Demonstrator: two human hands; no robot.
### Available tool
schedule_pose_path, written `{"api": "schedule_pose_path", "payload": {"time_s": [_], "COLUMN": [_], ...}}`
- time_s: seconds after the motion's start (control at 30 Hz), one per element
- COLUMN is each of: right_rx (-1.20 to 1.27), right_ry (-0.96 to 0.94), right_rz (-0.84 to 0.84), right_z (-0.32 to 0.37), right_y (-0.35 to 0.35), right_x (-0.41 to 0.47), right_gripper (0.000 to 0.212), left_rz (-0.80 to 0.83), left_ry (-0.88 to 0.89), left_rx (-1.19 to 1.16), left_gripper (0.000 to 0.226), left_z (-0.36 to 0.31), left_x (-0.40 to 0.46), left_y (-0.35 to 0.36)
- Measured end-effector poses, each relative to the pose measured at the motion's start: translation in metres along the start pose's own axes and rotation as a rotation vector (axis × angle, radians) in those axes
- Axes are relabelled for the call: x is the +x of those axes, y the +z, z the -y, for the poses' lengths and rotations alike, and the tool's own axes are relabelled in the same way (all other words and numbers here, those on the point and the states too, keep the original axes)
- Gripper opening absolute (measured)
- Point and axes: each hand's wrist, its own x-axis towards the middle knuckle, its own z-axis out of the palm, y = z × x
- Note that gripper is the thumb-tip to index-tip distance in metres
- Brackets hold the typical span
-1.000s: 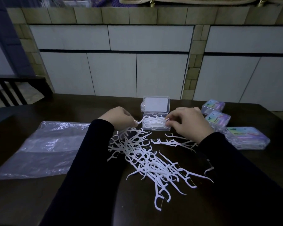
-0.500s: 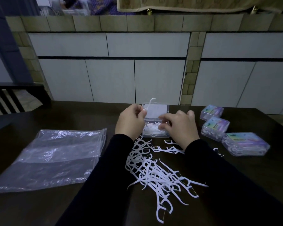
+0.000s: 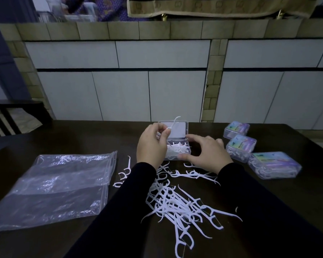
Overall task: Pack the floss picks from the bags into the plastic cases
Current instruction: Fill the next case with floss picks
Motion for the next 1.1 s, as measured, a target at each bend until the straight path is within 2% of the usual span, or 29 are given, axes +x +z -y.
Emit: {"api": "schedule_pose_path", "payload": {"time_s": [0.13, 0.27, 0.47, 0.6, 0.77, 0.87, 1.0, 1.1], "right_rx": [0.025, 0.065, 0.089, 0.076, 0.091, 0.109, 0.145, 0.162], "right_ry": [-0.013, -0.048, -0.042, -0.045, -0.054, -0.062, -0.096, -0.103], "right_rz": [0.008, 0.022, 0.026, 0.032, 0.039, 0.031, 0.009, 0.012], "right_z": [-0.002, 0.003, -0.004, -0.008, -0.006, -0.007, -0.008, -0.008], "right_y": [0.002, -0.005, 0.003, 0.007, 0.005, 0.004, 0.005, 0.005], "right_x": [-0.001, -0.006, 0.001, 0.004, 0.003, 0.003, 0.003, 0.003], "right_gripper": [0.078, 0.074, 0.077, 0.078, 0.074, 0.070, 0.062, 0.063], "left_rz": [0.060, 0.107, 0.246, 0.280, 0.225, 0.202, 0.461, 0.503], "left_ry": [0.056, 0.134, 0.096, 0.096, 0.078, 0.169, 0.299, 0.315], "left_rx": [0.080, 0.305, 0.491, 0.504, 0.495, 0.458, 0.412, 0.480], "left_gripper": [0.008, 0.006, 0.016, 0.019, 0.022, 0.021, 0.028, 0.031], "left_z": [0.001, 0.007, 0.018, 0.017, 0.016, 0.009, -0.002, 0.000], "left_x": [-0.002, 0.001, 0.008, 0.007, 0.005, 0.005, -0.001, -0.002], "left_y": [-0.001, -0.005, -0.011, -0.012, -0.010, -0.009, 0.000, 0.005]}}
